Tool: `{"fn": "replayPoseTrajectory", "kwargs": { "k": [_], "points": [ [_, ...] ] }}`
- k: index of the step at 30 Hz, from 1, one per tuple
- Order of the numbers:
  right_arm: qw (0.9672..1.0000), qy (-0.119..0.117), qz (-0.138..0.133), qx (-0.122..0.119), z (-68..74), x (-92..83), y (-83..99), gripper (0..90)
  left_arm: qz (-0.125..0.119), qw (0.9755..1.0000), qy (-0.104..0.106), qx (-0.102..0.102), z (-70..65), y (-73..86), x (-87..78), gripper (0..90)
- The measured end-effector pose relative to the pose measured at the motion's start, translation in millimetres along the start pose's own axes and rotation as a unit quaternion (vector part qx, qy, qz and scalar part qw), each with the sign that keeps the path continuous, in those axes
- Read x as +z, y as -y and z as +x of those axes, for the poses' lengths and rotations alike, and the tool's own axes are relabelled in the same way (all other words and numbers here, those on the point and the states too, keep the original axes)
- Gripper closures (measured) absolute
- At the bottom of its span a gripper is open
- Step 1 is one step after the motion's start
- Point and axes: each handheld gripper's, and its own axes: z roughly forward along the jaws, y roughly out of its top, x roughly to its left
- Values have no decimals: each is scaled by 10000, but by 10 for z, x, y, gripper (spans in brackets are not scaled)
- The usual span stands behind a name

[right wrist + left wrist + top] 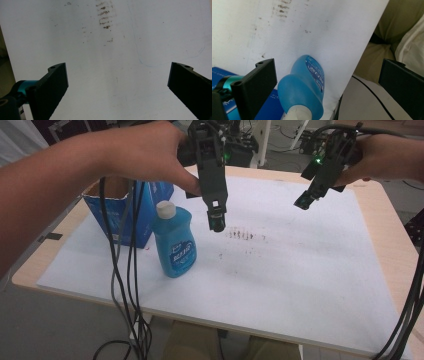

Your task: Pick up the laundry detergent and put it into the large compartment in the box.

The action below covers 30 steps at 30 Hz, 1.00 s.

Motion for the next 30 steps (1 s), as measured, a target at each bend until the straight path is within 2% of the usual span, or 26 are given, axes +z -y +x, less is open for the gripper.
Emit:
{"fn": "replayPoseTrajectory", "kwargs": {
  "k": [3,4,5,10,16,20,26,29,30],
  "points": [
    [10000,5,14,16,1,9,19,21,-69,9997,-17,-231,0,23,-16,17],
    [10000,5,14,16,1,9,19,21,-69,9997,-17,-231,0,23,-16,17],
    [10000,1,-6,18,-2,14,25,21,-121,9988,-46,-478,6,42,-20,17],
    [10000,28,20,1,6,14,68,21,-187,9958,-108,-889,41,98,-30,17],
    [10000,57,14,50,4,4,99,21,-200,9896,-212,-1412,92,172,-44,17],
    [10000,61,-3,35,5,9,97,21,-193,9834,-237,-1789,133,238,-76,17],
    [10000,60,-8,45,-6,14,95,21,-196,9751,-312,-2187,179,350,-112,17],
    [10000,71,-18,42,-17,13,97,21,-146,9714,-324,-2350,206,411,-114,17],
    [10000,67,-20,39,-19,14,98,21,-120,9708,-317,-2376,213,424,-113,17]
  ]
}}
